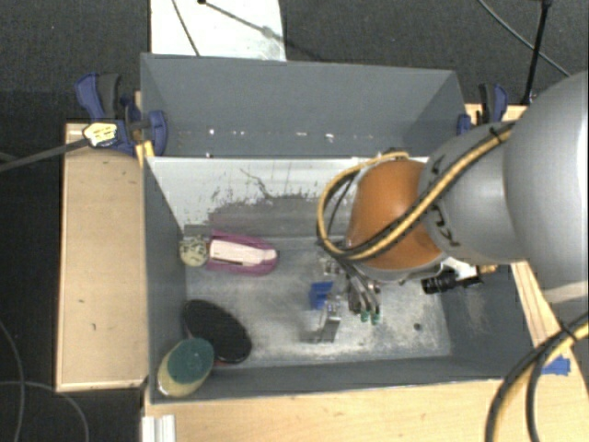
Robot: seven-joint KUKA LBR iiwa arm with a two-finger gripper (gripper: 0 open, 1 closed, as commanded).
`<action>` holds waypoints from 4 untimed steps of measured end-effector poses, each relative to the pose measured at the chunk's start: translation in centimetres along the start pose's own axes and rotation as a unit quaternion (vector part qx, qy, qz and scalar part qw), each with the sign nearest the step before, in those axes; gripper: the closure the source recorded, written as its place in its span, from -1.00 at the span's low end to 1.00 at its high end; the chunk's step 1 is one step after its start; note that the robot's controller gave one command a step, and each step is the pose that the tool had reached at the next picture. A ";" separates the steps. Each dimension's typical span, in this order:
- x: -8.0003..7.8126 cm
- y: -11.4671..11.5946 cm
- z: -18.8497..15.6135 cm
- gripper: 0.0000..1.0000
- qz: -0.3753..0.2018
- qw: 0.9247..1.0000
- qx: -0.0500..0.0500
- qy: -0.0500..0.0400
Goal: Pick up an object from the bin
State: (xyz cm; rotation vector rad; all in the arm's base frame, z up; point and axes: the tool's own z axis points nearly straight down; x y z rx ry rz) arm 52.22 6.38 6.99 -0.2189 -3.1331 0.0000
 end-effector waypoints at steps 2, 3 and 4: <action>-1.6 0.6 -0.1 1.00 -0.014 1.000 -0.001 -0.002; 0.7 1.4 -0.9 1.00 -0.030 1.000 0.000 0.000; 0.8 -0.3 -2.5 1.00 -0.040 0.999 0.000 -0.002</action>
Offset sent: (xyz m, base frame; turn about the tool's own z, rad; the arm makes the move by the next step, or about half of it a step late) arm 0.0000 0.0000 0.0000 0.0000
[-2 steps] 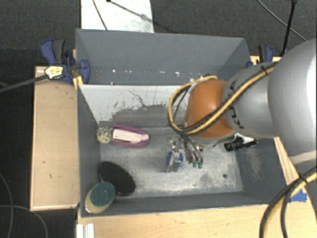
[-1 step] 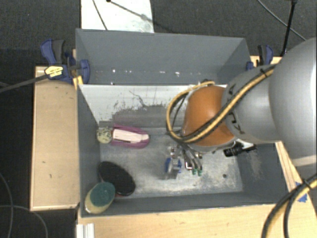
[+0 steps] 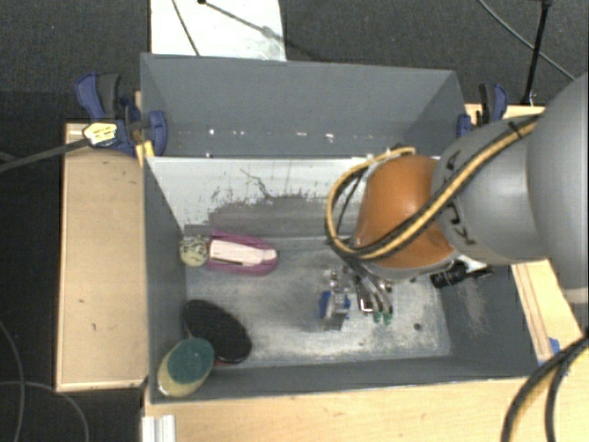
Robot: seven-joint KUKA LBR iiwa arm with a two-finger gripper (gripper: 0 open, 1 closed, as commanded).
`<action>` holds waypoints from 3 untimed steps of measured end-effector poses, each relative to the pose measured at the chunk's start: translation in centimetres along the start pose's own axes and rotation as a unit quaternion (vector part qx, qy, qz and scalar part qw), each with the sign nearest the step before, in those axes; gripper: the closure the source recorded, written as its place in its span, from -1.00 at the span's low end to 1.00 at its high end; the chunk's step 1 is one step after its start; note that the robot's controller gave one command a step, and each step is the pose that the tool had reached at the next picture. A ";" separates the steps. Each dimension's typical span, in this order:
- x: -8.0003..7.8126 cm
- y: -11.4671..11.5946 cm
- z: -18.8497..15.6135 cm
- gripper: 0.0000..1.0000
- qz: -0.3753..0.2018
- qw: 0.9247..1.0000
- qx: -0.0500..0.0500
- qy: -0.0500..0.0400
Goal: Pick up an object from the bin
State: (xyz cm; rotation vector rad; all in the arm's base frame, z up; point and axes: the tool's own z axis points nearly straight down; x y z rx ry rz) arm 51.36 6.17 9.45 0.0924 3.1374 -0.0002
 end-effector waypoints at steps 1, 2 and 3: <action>-1.4 0.2 -6.1 1.00 -0.019 1.000 -0.001 -0.003; -7.2 4.8 -5.4 1.00 -0.186 0.983 -0.001 -0.002; -6.9 4.2 -16.5 1.00 -0.178 0.984 -0.001 -0.005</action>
Offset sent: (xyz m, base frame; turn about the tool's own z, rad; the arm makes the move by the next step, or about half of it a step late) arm 0.0116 0.0014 0.0572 -0.0400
